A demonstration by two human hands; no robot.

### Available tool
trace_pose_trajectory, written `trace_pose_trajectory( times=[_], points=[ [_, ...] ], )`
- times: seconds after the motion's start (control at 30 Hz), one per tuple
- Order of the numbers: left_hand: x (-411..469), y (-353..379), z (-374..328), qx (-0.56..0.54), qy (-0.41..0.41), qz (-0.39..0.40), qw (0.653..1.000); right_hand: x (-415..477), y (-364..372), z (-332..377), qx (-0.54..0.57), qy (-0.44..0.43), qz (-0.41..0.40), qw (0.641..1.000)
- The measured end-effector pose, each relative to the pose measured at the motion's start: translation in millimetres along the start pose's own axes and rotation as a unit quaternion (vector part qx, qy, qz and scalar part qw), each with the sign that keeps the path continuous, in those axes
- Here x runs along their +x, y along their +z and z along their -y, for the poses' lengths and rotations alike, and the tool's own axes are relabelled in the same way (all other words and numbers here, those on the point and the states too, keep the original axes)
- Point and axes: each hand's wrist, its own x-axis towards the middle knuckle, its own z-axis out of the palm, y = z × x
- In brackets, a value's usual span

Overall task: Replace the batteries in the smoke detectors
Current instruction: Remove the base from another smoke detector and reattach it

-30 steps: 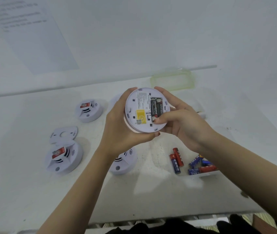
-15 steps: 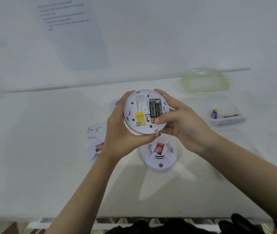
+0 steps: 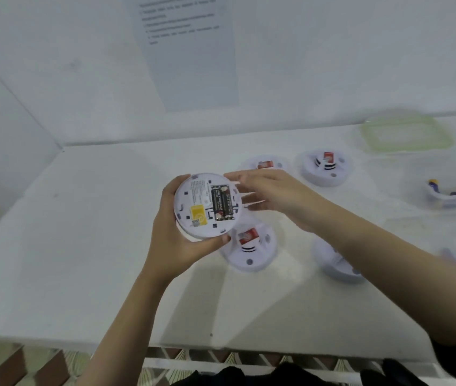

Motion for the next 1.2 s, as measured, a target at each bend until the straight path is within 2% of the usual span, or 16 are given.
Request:
trace_pose_trajectory(
  times=[0.1,0.27,0.47,0.53,0.63,0.83,0.97,1.03,1.2],
  points=[
    [-6.7,-26.9,17.4,0.005,-0.008,-0.006,1.0,26.4,9.8,-7.4,-0.14,-0.014,-0.048,0.989],
    [-8.7,-62.2,48.4,0.004,-0.043,0.001,0.999,60.9,20.8,-18.7,-0.388,0.026,-0.028,0.921],
    [-0.5,-81.6,81.4,0.008,-0.078,0.035,0.996,82.8,36.2,-22.1,-0.521,0.063,0.018,0.851],
    [4.4,-83.3,88.0,0.016,-0.085,0.043,0.995,87.3,37.9,-23.3,-0.537,0.064,0.023,0.841],
    [12.6,-83.3,94.6,0.015,-0.095,0.054,0.994,91.3,38.1,-24.1,-0.532,0.045,0.029,0.845],
    [25.0,-79.9,103.2,0.0,-0.109,0.042,0.993,94.2,45.6,-15.5,-0.417,-0.057,-0.079,0.904],
    [27.0,-78.9,107.8,0.01,-0.112,0.049,0.992,94.4,68.6,-5.9,-0.341,-0.134,-0.071,0.928],
    [27.4,-78.3,110.1,0.013,-0.114,0.049,0.992,95.9,81.6,-5.2,-0.343,-0.151,-0.047,0.926],
    [29.2,-75.9,118.8,0.011,-0.157,0.046,0.986,102.1,103.9,-5.8,-0.411,-0.19,0.01,0.891]
  ],
)
